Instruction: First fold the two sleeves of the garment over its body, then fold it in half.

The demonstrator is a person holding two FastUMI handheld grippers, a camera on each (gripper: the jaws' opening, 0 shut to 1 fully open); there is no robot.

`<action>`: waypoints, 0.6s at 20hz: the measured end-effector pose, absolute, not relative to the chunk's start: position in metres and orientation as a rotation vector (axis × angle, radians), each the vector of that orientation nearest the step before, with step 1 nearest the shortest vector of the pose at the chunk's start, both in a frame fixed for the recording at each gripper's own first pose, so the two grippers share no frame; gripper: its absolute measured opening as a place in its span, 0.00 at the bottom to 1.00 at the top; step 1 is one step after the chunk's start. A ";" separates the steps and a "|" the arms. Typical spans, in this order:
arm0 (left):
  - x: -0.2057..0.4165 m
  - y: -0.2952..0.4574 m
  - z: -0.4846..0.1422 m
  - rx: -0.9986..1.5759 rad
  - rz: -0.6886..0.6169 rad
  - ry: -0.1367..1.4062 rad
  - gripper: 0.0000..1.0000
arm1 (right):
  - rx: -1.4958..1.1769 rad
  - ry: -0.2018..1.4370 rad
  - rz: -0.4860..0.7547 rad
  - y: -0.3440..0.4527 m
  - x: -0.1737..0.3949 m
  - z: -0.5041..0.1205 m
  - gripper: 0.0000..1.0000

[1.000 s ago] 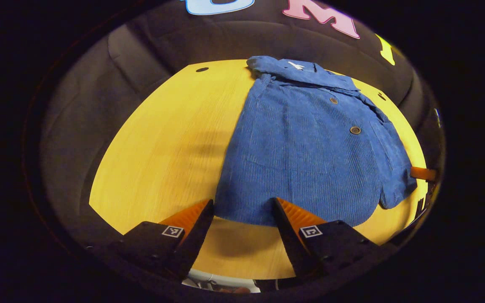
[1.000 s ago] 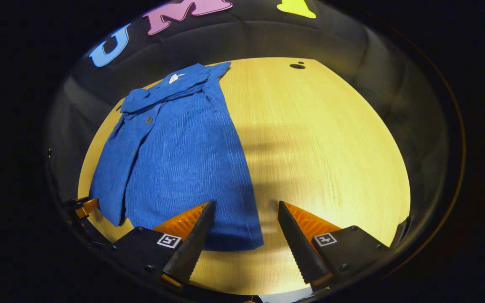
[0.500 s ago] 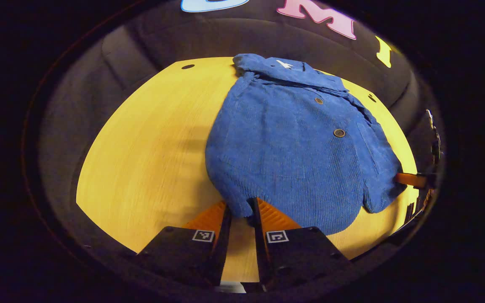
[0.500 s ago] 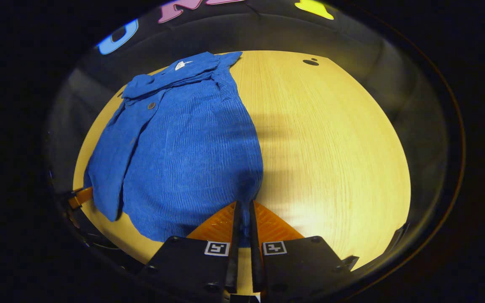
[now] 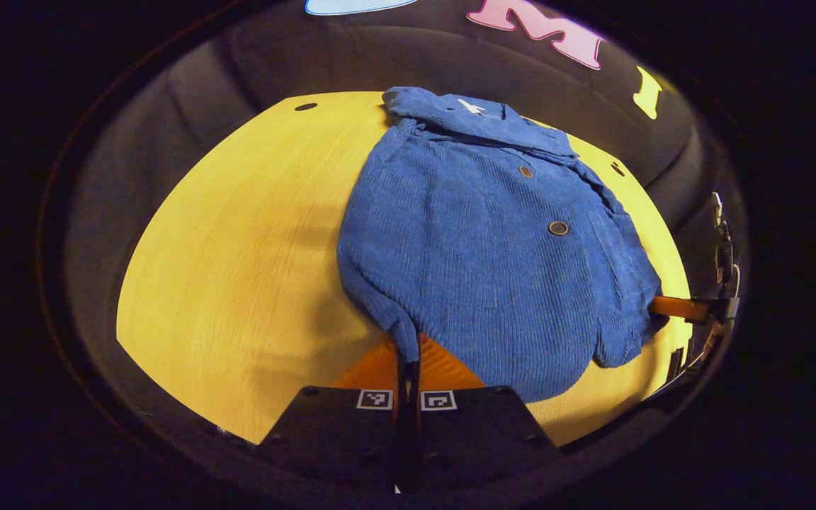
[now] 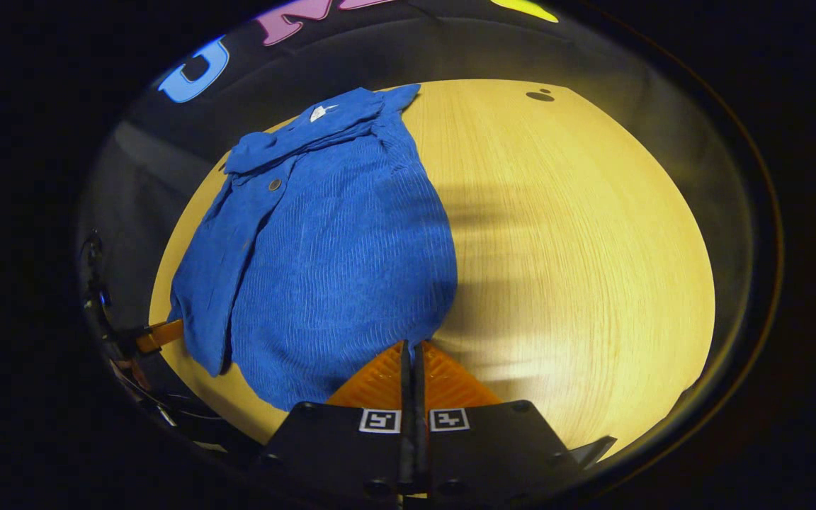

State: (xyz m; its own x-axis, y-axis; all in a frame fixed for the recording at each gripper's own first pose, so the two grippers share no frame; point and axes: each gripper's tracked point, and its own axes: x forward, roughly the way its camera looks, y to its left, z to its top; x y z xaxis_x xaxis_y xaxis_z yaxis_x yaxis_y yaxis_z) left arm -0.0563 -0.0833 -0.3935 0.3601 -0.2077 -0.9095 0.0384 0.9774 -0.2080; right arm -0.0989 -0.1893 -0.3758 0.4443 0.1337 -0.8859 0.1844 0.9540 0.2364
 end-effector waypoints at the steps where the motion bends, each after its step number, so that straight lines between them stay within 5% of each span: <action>1: -0.057 -0.083 -0.391 -0.170 -0.152 1.194 0.00 | 0.320 1.111 -0.029 -0.188 -0.099 -0.375 0.01; 12: -0.029 -0.093 -0.316 -0.258 -0.262 1.096 0.00 | 0.414 0.952 -0.034 -0.177 -0.040 -0.302 0.01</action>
State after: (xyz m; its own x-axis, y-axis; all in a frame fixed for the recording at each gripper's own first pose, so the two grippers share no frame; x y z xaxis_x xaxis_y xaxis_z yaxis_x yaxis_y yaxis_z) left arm -0.0287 -0.0932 -0.3163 0.4328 -0.3334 -0.8376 0.0811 0.9397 -0.3321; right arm -0.0398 -0.1773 -0.3021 0.5857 0.1516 -0.7963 0.2084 0.9211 0.3287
